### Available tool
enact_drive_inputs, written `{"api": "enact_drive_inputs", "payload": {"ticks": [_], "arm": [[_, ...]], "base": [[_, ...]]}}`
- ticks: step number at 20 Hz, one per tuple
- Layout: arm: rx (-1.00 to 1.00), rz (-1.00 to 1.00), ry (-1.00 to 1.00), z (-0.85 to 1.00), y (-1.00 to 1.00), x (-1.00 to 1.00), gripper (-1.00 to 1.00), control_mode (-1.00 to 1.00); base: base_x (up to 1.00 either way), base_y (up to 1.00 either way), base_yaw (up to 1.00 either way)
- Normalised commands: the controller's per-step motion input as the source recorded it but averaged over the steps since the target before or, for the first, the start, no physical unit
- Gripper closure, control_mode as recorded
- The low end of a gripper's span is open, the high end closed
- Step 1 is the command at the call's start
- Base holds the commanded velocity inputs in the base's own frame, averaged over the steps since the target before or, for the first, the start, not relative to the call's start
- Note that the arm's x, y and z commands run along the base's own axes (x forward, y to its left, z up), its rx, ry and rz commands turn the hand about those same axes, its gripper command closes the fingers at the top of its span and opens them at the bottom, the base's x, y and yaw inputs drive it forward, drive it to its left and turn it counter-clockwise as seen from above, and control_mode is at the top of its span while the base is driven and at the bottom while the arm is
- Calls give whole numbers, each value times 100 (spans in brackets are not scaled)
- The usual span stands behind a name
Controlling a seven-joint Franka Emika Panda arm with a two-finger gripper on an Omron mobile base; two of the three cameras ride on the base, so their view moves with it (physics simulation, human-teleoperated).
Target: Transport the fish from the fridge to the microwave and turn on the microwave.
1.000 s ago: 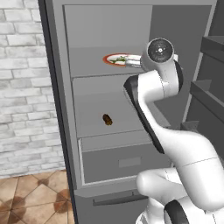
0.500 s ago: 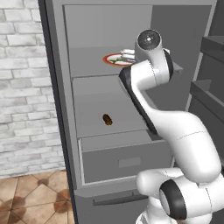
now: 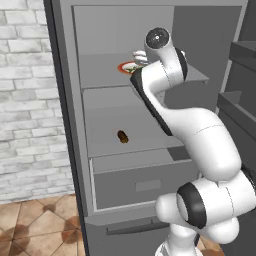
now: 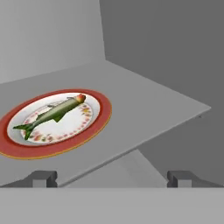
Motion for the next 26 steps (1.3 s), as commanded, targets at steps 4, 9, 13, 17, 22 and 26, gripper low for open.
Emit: {"api": "enact_drive_inputs", "payload": {"ticks": [4, 9, 13, 17, 22, 26], "arm": [[0, -8, 0, 0, 0, 47, -100, -100], [1, -8, 8, 0, 2, 48, -100, -100], [5, -5, 16, 0, 8, 41, -100, -100], [4, -5, 8, 0, 5, 37, -100, -100], [1, -5, 0, -7, 10, 35, -100, -100], [0, -6, 0, -22, 14, 34, -100, -100]], "base": [[0, 0, 0], [0, 0, 0], [0, 0, 0], [0, 0, 0], [0, 0, 0], [0, 0, 0]]}}
